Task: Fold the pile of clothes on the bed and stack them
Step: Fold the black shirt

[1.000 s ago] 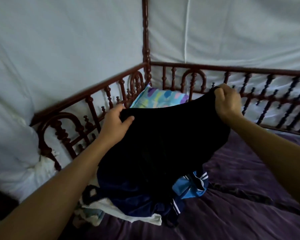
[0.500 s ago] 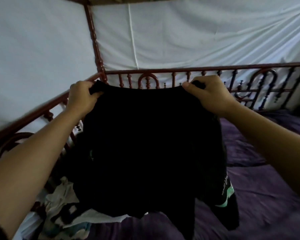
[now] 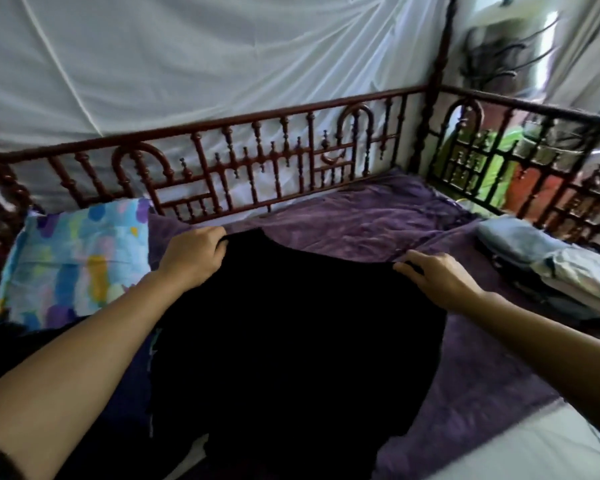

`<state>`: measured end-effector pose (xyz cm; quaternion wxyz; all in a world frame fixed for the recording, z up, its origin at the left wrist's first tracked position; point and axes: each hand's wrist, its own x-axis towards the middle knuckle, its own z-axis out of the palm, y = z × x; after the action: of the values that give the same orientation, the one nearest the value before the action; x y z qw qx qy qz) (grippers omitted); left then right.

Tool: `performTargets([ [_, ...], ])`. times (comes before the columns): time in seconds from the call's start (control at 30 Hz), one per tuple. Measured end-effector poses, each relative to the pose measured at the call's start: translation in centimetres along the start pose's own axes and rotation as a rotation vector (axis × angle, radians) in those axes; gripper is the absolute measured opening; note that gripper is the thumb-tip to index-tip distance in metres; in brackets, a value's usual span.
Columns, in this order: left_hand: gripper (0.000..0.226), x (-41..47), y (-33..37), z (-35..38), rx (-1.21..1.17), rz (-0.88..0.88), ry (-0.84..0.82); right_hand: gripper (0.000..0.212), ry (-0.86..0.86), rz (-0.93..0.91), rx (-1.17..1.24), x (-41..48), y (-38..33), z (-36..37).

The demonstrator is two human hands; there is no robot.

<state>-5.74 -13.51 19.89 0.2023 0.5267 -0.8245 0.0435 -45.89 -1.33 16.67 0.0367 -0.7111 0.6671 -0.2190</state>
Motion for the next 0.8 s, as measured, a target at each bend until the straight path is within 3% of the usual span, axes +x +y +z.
performTargets([
  [0.13,0.023,6.7,5.3,5.0,-0.119,-0.129,-0.057,0.03,0.019,0.037,-0.038,-2.8,5.0,1.2],
  [0.33,0.022,16.4,16.4,13.5,-0.177,-0.117,-0.114,0.029,0.022,0.226,-0.045,-4.2,16.1,2.8],
  [0.53,0.021,25.2,28.6,25.9,-0.119,-0.089,-0.21,0.027,-0.054,0.449,0.03,-3.3,31.0,5.8],
  [0.8,0.022,32.9,46.5,45.4,-0.206,-0.07,-0.481,0.022,-0.167,0.871,0.087,-4.3,52.7,9.1],
])
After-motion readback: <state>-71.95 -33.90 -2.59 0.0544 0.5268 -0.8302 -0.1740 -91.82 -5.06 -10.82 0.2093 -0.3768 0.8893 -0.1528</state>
